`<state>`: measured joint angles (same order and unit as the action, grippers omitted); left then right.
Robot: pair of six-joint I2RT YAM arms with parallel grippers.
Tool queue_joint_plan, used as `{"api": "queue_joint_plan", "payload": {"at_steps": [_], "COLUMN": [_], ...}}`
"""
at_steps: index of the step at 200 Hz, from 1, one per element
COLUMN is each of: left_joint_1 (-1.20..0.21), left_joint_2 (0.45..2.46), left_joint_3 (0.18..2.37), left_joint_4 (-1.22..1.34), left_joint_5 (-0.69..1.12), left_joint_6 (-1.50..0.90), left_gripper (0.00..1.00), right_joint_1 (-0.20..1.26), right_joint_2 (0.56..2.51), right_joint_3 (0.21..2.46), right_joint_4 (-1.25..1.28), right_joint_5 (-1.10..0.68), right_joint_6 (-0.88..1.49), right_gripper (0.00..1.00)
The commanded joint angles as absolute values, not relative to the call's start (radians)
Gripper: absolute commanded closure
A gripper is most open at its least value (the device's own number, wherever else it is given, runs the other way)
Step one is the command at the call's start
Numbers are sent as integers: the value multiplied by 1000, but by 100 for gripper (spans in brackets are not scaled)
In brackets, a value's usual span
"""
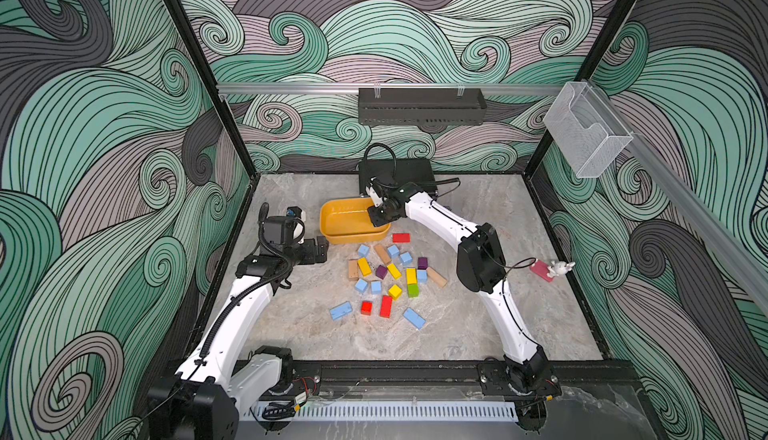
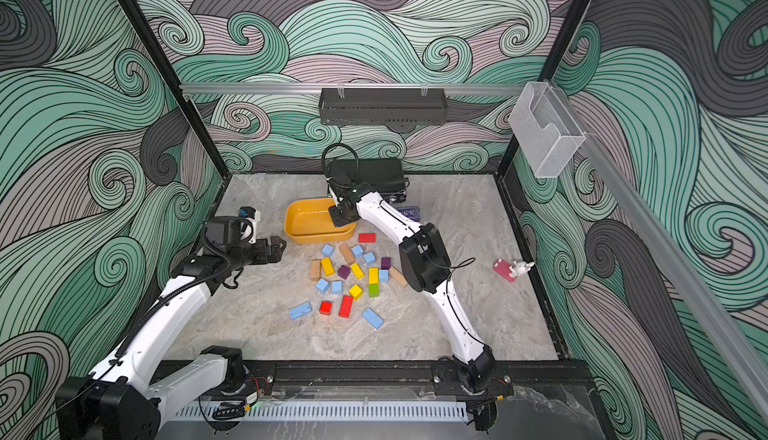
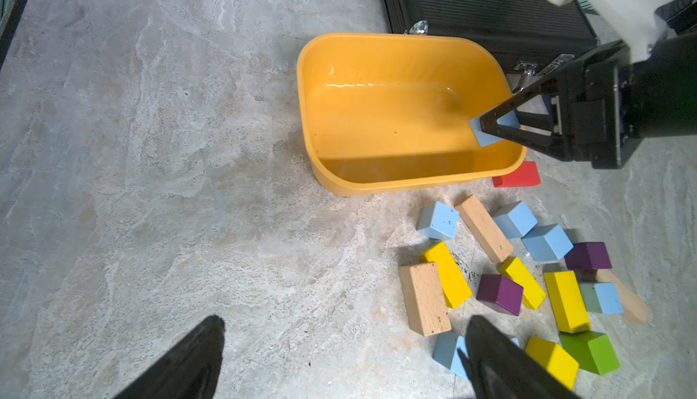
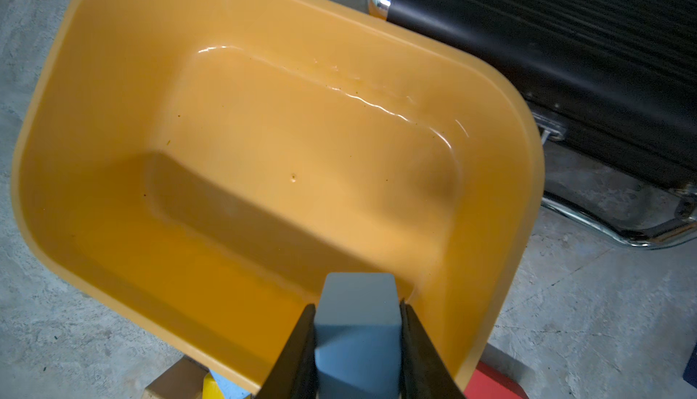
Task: Pick out the blue building blocks
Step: Place the building block in the storage box.
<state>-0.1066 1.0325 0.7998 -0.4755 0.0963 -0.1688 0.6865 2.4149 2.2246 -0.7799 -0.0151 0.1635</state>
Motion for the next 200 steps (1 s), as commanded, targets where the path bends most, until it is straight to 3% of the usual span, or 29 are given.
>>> {"api": "queue_joint_plan", "payload": {"at_steps": [1, 77, 141, 200], "left_joint_1": [-101, -101, -101, -101], "left_joint_2": [1029, 956, 906, 859], "left_joint_3": [790, 775, 749, 756], "left_joint_4": [-475, -518, -540, -583], "left_joint_5": [87, 91, 96, 93], "left_joint_6": [-157, -171, -170, -160], "left_gripper": [2, 1, 1, 2], "right_joint_1": [692, 698, 701, 703], "right_joint_2": [2449, 2481, 2455, 2435], "right_joint_3": [2269, 2296, 2291, 2286], "right_joint_4": [-813, -844, -858, -869], "right_joint_5": [5, -2, -18, -39], "right_joint_6": [155, 166, 174, 190], "right_gripper": [98, 80, 54, 41]}}
